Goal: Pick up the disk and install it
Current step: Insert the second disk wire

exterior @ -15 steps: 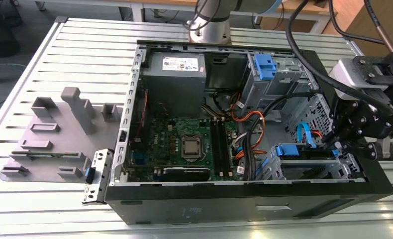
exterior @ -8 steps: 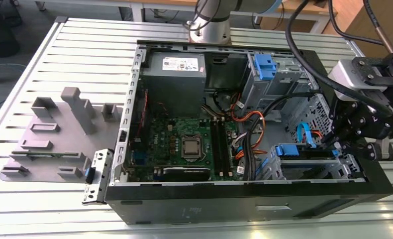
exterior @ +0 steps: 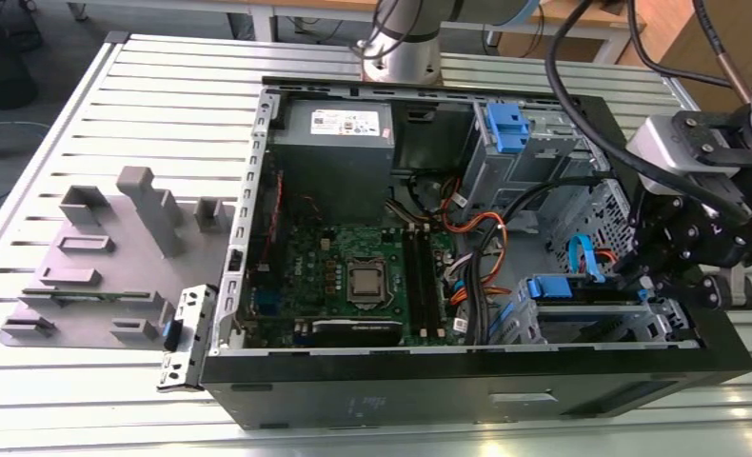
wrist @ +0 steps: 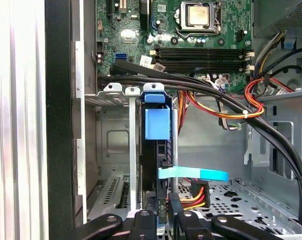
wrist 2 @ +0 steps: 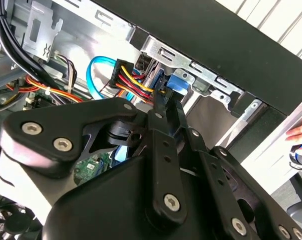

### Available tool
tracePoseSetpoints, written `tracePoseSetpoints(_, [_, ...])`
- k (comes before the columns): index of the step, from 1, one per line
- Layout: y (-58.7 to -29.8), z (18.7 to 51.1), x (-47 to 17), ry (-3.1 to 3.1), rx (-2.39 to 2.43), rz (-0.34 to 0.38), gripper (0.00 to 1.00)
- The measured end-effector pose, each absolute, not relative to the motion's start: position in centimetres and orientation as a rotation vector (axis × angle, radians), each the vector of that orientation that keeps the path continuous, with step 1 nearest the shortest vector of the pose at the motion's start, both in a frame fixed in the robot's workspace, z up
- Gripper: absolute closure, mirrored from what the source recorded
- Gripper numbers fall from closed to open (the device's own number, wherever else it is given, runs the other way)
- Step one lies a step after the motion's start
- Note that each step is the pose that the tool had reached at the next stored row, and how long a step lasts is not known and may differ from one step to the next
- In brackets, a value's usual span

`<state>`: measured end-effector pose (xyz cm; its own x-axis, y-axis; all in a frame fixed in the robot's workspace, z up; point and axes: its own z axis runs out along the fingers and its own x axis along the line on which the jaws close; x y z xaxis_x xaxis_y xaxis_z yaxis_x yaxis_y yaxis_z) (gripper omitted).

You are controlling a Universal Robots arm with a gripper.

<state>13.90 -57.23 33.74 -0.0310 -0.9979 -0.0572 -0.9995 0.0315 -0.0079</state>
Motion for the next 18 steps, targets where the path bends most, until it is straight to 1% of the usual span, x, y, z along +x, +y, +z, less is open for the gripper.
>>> tracePoseSetpoints(18, [-57.18, 33.33, 14.23, 2.228, -2.159, 0.049, 0.76])
